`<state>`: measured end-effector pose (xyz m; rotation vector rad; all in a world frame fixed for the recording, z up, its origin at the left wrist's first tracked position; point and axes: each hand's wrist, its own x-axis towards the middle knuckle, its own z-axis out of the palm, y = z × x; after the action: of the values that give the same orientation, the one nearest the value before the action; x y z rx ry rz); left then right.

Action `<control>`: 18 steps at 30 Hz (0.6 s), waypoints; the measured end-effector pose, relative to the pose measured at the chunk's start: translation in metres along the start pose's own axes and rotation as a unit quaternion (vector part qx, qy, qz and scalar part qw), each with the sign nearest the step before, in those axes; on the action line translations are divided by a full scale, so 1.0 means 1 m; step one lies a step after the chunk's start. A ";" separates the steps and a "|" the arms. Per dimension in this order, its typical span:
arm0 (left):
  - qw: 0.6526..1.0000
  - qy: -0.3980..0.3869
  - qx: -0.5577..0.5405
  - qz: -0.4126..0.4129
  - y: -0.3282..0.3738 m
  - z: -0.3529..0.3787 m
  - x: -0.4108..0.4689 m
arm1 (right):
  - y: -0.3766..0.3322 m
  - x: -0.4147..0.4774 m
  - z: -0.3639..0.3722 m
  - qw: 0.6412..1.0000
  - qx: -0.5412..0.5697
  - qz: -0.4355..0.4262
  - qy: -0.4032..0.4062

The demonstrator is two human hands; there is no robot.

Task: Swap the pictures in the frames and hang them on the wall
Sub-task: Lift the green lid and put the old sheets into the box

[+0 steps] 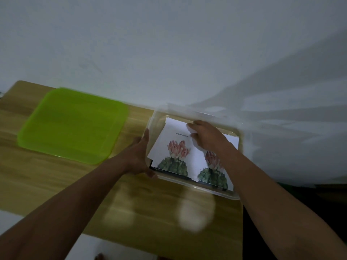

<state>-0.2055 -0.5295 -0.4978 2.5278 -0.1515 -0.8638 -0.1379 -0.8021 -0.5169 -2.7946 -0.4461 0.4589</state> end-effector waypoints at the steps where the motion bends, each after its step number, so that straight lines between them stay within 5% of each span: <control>1: 1.000 0.009 0.006 0.017 0.001 -0.002 -0.002 | -0.006 -0.002 -0.004 1.000 -0.002 -0.002 0.000; 8: 0.993 0.115 0.014 0.012 -0.017 -0.037 -0.027 | -0.083 -0.014 -0.037 0.999 -0.002 0.037 0.024; 13: 0.978 0.201 0.031 0.037 -0.092 -0.079 -0.045 | -0.177 -0.011 -0.038 0.997 0.002 0.042 0.058; 18: 0.976 0.208 0.037 0.046 -0.181 -0.125 -0.060 | -0.268 0.011 -0.008 0.993 0.024 0.089 0.075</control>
<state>-0.1861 -0.3053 -0.4613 2.6835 -0.1650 -0.2839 -0.1933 -0.5551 -0.4288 -2.8089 -0.1519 0.2886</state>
